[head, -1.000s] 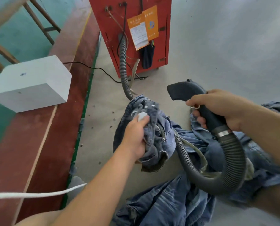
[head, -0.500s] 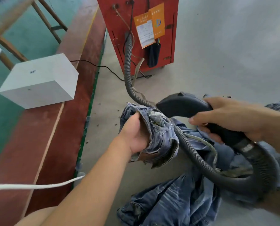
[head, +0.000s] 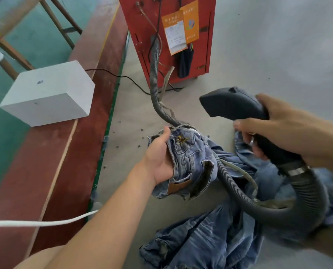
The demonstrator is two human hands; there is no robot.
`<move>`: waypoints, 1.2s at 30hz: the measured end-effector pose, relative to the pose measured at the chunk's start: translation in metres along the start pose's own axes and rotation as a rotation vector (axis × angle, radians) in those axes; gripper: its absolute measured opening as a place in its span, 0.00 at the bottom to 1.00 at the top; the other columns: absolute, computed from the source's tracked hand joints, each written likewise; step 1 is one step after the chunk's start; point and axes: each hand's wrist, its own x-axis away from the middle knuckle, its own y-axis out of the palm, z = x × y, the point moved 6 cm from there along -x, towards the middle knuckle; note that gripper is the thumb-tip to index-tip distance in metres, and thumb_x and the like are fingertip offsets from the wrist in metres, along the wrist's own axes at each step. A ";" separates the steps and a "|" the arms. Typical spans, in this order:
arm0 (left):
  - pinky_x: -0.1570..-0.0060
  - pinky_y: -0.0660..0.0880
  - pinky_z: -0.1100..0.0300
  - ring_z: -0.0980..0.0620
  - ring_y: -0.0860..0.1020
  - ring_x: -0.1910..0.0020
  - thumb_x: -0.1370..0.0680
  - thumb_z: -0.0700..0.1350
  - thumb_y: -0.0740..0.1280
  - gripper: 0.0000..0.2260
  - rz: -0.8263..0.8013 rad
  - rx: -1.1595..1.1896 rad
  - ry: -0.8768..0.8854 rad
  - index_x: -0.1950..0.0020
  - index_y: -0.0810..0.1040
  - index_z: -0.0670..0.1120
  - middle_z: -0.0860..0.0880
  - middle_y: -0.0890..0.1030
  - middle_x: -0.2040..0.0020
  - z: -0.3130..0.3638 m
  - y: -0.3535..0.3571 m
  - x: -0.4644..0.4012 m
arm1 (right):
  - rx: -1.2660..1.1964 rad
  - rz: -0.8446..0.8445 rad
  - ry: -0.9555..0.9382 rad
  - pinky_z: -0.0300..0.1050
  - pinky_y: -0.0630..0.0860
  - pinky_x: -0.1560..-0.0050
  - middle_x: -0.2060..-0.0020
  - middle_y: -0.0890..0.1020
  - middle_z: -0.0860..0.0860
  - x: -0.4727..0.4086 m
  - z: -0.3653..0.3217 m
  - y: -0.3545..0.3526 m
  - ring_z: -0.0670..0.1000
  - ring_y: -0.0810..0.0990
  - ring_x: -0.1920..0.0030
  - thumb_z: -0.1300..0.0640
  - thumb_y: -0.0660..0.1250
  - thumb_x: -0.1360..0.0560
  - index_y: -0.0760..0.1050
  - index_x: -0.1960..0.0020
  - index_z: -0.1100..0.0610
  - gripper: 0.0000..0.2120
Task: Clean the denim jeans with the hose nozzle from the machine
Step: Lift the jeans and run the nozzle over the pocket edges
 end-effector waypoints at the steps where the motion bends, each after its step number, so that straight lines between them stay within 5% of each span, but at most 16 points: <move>1: 0.32 0.73 0.39 0.35 0.77 0.32 0.16 0.68 0.49 0.37 0.026 0.005 0.021 0.27 0.75 0.38 0.35 0.78 0.31 0.001 -0.003 0.000 | 0.092 0.007 -0.043 0.47 0.78 0.75 0.67 0.85 0.53 0.003 -0.004 -0.003 0.56 0.81 0.74 0.51 0.72 0.23 0.75 0.51 0.46 0.06; 6: 0.41 0.80 0.43 0.38 0.79 0.33 0.14 0.62 0.47 0.33 -0.030 0.077 0.146 0.28 0.77 0.40 0.37 0.78 0.31 0.010 0.009 0.005 | 0.616 -0.123 -0.139 0.42 0.77 0.70 0.69 0.83 0.38 0.021 -0.011 0.019 0.41 0.82 0.71 0.34 0.65 0.28 0.70 0.53 0.33 0.07; 9: 0.34 0.74 0.45 0.40 0.79 0.33 0.14 0.63 0.46 0.35 -0.010 0.026 0.125 0.34 0.82 0.39 0.37 0.79 0.32 0.004 0.016 0.007 | 0.773 -0.108 -0.167 0.38 0.68 0.68 0.67 0.80 0.43 0.021 -0.006 0.043 0.40 0.79 0.65 0.32 0.61 0.28 0.69 0.55 0.39 0.13; 13: 0.34 0.73 0.47 0.41 0.79 0.33 0.13 0.60 0.47 0.33 0.014 0.035 0.178 0.36 0.84 0.39 0.37 0.80 0.33 0.006 0.013 0.007 | 0.727 -0.050 -0.144 0.40 0.69 0.68 0.64 0.79 0.45 0.007 0.002 0.058 0.43 0.78 0.66 0.36 0.65 0.22 0.70 0.52 0.44 0.13; 18: 0.28 0.67 0.40 0.36 0.72 0.27 0.13 0.60 0.45 0.31 -0.051 0.024 0.163 0.23 0.70 0.41 0.36 0.73 0.26 0.005 0.028 0.015 | 0.639 0.105 -0.140 0.43 0.74 0.71 0.70 0.80 0.47 0.002 -0.003 0.035 0.45 0.79 0.72 0.34 0.63 0.24 0.70 0.50 0.46 0.15; 22: 0.30 0.70 0.42 0.37 0.75 0.29 0.14 0.61 0.43 0.33 0.007 0.024 0.184 0.26 0.72 0.39 0.36 0.76 0.28 0.010 0.022 0.014 | 0.698 -0.066 -0.121 0.33 0.70 0.76 0.66 0.82 0.37 0.013 -0.006 0.032 0.36 0.80 0.70 0.33 0.63 0.28 0.71 0.55 0.42 0.13; 24: 0.28 0.68 0.43 0.38 0.75 0.29 0.13 0.61 0.45 0.33 0.029 0.022 0.167 0.26 0.73 0.39 0.36 0.77 0.29 0.005 0.020 0.012 | 0.741 -0.103 -0.125 0.32 0.69 0.74 0.69 0.80 0.45 0.012 -0.002 0.047 0.33 0.79 0.67 0.34 0.64 0.27 0.70 0.55 0.42 0.13; 27: 0.26 0.66 0.41 0.37 0.72 0.26 0.13 0.61 0.47 0.31 0.044 0.013 0.162 0.23 0.70 0.40 0.36 0.74 0.27 0.001 0.018 0.013 | 0.671 -0.013 -0.160 0.36 0.67 0.73 0.67 0.78 0.44 -0.004 0.000 0.059 0.42 0.78 0.71 0.38 0.66 0.22 0.70 0.53 0.44 0.12; 31: 0.37 0.78 0.41 0.38 0.79 0.34 0.16 0.59 0.61 0.27 0.069 -0.093 0.017 0.26 0.75 0.40 0.36 0.78 0.31 -0.003 0.009 0.024 | 0.553 0.094 -0.227 0.38 0.70 0.77 0.72 0.80 0.48 -0.023 -0.003 0.014 0.45 0.79 0.76 0.39 0.68 0.25 0.71 0.52 0.46 0.12; 34: 0.57 0.84 0.44 0.40 0.87 0.51 0.17 0.45 0.66 0.11 0.394 -0.229 0.058 0.40 0.82 0.40 0.37 0.86 0.46 0.003 -0.036 0.037 | 0.785 -0.029 -0.232 0.41 0.70 0.69 0.67 0.79 0.45 -0.025 0.015 -0.014 0.44 0.79 0.70 0.36 0.68 0.30 0.73 0.47 0.46 0.17; 36: 0.60 0.84 0.43 0.38 0.87 0.52 0.15 0.43 0.62 0.11 0.489 -0.223 0.125 0.40 0.81 0.40 0.35 0.85 0.45 0.012 -0.064 0.053 | 0.960 -0.155 -0.222 0.48 0.75 0.61 0.62 0.80 0.44 -0.027 0.036 -0.010 0.46 0.80 0.63 0.35 0.67 0.29 0.73 0.43 0.43 0.19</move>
